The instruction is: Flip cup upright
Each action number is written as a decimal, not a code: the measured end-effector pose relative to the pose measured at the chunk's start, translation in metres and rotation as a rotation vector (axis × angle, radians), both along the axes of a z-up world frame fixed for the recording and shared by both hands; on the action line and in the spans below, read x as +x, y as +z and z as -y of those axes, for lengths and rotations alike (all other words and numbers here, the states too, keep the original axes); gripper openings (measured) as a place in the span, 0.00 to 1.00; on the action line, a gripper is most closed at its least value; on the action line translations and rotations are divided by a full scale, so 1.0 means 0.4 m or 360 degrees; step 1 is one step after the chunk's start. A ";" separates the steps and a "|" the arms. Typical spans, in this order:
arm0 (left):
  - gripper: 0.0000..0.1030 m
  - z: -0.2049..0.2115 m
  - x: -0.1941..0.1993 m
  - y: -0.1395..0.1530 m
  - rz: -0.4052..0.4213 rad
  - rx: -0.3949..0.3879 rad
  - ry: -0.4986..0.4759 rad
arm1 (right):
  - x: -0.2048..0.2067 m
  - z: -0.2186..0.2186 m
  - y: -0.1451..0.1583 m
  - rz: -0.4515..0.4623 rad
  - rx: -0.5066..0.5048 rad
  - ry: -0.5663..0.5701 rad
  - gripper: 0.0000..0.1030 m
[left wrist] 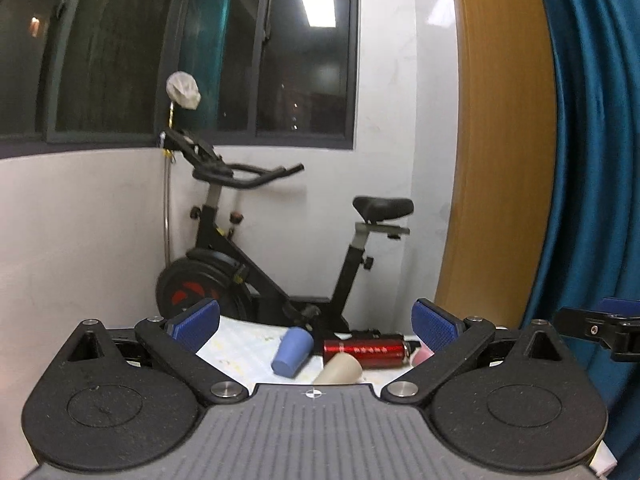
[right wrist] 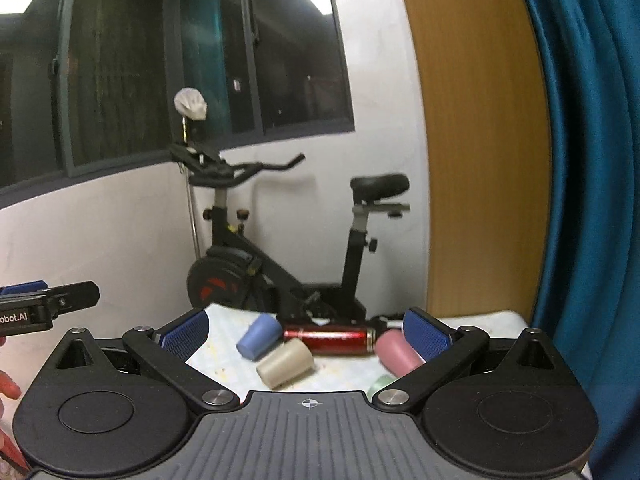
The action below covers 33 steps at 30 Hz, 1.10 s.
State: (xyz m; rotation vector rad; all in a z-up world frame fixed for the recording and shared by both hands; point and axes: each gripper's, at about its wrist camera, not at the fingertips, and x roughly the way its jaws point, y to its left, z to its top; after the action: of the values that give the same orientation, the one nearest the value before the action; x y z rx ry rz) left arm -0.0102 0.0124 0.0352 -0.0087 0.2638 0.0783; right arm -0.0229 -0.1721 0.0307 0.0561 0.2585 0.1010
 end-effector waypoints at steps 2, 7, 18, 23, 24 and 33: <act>1.00 0.004 -0.006 0.006 0.0020 0.0013 0.0018 | -0.009 -0.001 0.009 0.0013 -0.0004 0.0001 1.00; 1.00 0.002 -0.010 0.014 0.0037 0.0031 0.0050 | -0.017 -0.006 0.016 0.0020 -0.0017 -0.0002 1.00; 1.00 0.008 -0.028 0.024 0.0068 0.0062 0.0087 | -0.006 -0.015 0.017 0.0019 -0.0029 -0.0006 1.00; 1.00 0.006 -0.032 0.021 0.0064 0.0066 0.0083 | -0.003 -0.011 0.020 0.0004 -0.0035 -0.0010 1.00; 1.00 0.007 -0.035 0.020 0.0063 0.0067 0.0082 | -0.003 -0.010 0.020 0.0004 -0.0037 -0.0008 1.00; 1.00 -0.001 -0.043 0.027 0.0063 0.0064 0.0073 | -0.001 -0.014 0.023 0.0005 -0.0041 -0.0006 1.00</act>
State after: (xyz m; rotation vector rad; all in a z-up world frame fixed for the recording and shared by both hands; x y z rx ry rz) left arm -0.0274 0.0129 0.0458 0.0239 0.2226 0.1288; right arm -0.0233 -0.1664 0.0398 0.0307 0.2566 0.0940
